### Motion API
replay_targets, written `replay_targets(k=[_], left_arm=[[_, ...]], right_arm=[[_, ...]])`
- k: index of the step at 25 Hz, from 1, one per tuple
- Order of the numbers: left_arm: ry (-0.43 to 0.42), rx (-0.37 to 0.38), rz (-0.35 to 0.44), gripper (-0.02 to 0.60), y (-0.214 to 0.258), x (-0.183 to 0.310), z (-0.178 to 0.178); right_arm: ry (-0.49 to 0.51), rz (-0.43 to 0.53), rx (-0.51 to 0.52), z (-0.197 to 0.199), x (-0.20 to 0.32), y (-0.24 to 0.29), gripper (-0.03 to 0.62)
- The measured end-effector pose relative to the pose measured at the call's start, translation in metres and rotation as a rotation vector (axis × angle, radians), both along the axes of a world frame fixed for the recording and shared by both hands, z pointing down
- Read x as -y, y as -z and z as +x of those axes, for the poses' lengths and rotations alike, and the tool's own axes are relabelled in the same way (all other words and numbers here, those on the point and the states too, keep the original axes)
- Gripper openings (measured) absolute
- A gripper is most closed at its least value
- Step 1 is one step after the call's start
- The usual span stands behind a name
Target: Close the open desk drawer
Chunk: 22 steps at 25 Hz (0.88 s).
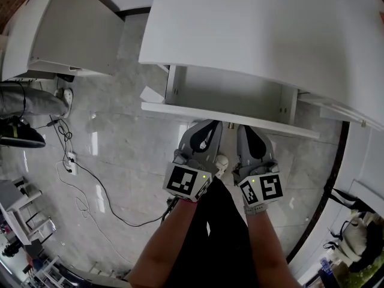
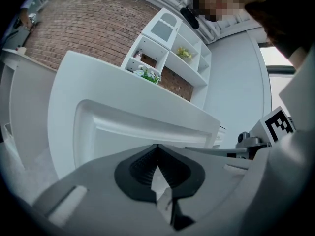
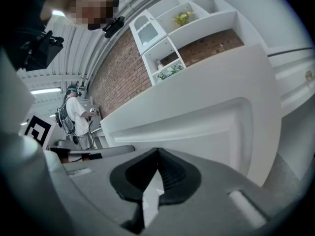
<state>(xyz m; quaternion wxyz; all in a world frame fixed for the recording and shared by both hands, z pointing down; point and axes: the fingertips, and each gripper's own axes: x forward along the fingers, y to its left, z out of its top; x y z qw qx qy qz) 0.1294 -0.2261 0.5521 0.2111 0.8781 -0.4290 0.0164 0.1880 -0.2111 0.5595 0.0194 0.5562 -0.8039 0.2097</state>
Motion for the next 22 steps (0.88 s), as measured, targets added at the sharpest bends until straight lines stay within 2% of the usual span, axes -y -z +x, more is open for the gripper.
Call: replay_targets(k=[5,22], left_arm=[[-0.030,0.023,0.005,0.002,-0.002,0.013,0.000],[-0.053,-0.027,-0.012,0.002,-0.001,0.056,0.011]], right_arm=[[-0.014,-0.012,0.004,0.000,0.015,0.000,-0.002],[-0.073,-0.032,0.058,0.013,0.057,-0.002,-0.002]])
